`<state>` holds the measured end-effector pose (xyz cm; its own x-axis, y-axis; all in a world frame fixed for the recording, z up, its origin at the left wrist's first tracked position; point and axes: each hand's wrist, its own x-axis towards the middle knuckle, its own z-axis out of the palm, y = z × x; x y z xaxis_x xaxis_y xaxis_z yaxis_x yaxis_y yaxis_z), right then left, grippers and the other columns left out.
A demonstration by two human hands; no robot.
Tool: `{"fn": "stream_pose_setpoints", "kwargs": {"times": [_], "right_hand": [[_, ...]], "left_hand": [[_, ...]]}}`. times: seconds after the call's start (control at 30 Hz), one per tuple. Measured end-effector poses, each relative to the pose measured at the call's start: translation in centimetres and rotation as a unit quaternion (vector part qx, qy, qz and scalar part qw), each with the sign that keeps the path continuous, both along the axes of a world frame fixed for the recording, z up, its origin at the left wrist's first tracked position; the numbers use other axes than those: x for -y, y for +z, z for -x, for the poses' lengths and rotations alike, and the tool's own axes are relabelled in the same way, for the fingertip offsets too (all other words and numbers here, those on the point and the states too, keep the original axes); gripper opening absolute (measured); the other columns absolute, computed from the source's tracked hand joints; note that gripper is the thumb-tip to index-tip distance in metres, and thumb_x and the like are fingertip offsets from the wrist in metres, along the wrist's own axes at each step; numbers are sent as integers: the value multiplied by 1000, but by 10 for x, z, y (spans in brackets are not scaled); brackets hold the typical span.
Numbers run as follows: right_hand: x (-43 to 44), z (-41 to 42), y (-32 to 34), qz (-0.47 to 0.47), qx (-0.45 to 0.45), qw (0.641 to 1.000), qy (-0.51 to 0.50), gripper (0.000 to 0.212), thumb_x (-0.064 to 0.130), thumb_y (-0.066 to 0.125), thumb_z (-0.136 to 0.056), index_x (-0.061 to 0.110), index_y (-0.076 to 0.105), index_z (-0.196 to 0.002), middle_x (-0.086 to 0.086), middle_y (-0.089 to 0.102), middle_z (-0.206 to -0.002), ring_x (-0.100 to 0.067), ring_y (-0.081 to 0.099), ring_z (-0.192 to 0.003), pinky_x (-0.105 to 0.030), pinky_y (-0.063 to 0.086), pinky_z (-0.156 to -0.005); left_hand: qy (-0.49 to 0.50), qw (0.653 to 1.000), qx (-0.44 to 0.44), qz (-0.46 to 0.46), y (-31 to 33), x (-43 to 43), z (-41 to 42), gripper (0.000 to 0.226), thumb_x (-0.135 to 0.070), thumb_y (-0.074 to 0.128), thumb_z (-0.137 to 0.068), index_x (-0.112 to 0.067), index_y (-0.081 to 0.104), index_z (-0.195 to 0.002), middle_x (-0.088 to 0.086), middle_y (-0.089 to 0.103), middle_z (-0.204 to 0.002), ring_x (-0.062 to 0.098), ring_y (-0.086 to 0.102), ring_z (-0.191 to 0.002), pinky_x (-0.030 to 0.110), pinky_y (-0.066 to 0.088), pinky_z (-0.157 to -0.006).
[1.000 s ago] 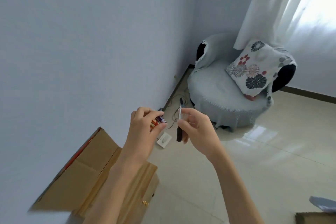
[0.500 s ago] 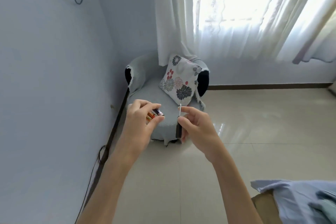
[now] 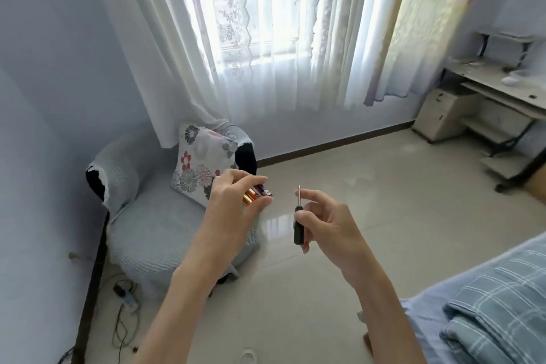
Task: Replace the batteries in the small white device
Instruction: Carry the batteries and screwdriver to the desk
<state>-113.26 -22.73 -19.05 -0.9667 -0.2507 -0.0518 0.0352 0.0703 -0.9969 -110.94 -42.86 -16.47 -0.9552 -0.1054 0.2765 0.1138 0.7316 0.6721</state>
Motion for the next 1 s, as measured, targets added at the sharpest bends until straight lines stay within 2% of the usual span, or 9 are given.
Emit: {"fn": "stream_pose_setpoints", "kwargs": {"times": [0.07, 0.1, 0.2, 0.23, 0.37, 0.53, 0.8, 0.87, 1.0], "right_hand": [[1, 22, 0, 0, 2, 1000, -31, 42, -2, 61, -98, 8, 60, -139, -8, 60, -69, -26, 60, -57, -42, 56, -58], [2, 34, 1, -3, 3, 999, -44, 41, -2, 61, -99, 9, 60, -139, -9, 60, -69, -26, 60, -57, -42, 56, -59], [10, 69, 8, -9, 4, 997, -79, 39, 0, 61, -99, 11, 62, -137, -9, 60, -71, -24, 61, -57, -43, 57, -60], [12, 81, 13, -5, 3, 996, -91, 39, -1, 60, -100, 11, 62, -136, -8, 60, -70, -24, 61, -57, -44, 58, -61], [22, 130, 29, 8, 1, 989, -145, 37, -2, 58, -100, 11, 63, -134, -14, 63, -74, -25, 59, -54, -40, 56, -62], [28, 172, 29, 36, 17, 979, -198, 37, -6, 57, -99, 10, 63, -133, -7, 63, -68, -24, 57, -51, -42, 54, -62], [-8, 237, 15, 37, 38, 966, -252, 39, -6, 55, -98, 10, 63, -132, -9, 63, -71, -24, 56, -52, -40, 53, -57], [-25, 258, 10, 39, 40, 964, -259, 39, -7, 55, -98, 11, 63, -132, -9, 63, -72, -23, 56, -52, -39, 53, -56], [-74, 307, 3, 42, 33, 958, -280, 40, -7, 54, -99, 13, 65, -132, -9, 65, -71, -23, 57, -53, -38, 53, -56]], "left_hand": [[-27, 1000, -4, -10, 1, 2, 31, 40, -28, 80, -95, -23, 73, -134, -8, 55, -123, 23, 60, -115, 40, 57, -100], [-38, 999, -8, -10, 1, 5, 48, 39, -28, 79, -95, -24, 73, -133, -8, 55, -124, 21, 60, -112, 38, 58, -97], [-71, 997, -5, -2, 4, 14, 101, 36, -30, 78, -96, -25, 74, -132, -6, 56, -128, 17, 55, -119, 16, 44, -98], [-86, 996, 0, 1, 8, 17, 118, 36, -30, 78, -97, -25, 74, -132, -6, 56, -129, 15, 53, -124, 15, 41, -98], [-143, 989, -12, 28, 24, 35, 190, 36, -32, 77, -97, -26, 74, -132, -5, 57, -127, 19, 52, -127, 30, 41, -106], [-203, 977, -30, 53, 31, 40, 261, 38, -35, 75, -99, -26, 72, -136, -8, 54, -128, 12, 45, -128, 19, 30, -101], [-270, 962, -7, 30, 17, -3, 350, 36, -34, 75, -98, -28, 73, -134, -9, 55, -127, 10, 46, -124, -4, 27, -95], [-283, 959, 2, 31, 13, -23, 374, 36, -34, 75, -98, -29, 73, -134, -9, 55, -128, 9, 45, -125, -4, 28, -94], [-318, 947, 0, 54, 13, -80, 430, 37, -37, 72, -100, -29, 72, -136, -11, 53, -128, 10, 44, -129, 10, 32, -95]]}}
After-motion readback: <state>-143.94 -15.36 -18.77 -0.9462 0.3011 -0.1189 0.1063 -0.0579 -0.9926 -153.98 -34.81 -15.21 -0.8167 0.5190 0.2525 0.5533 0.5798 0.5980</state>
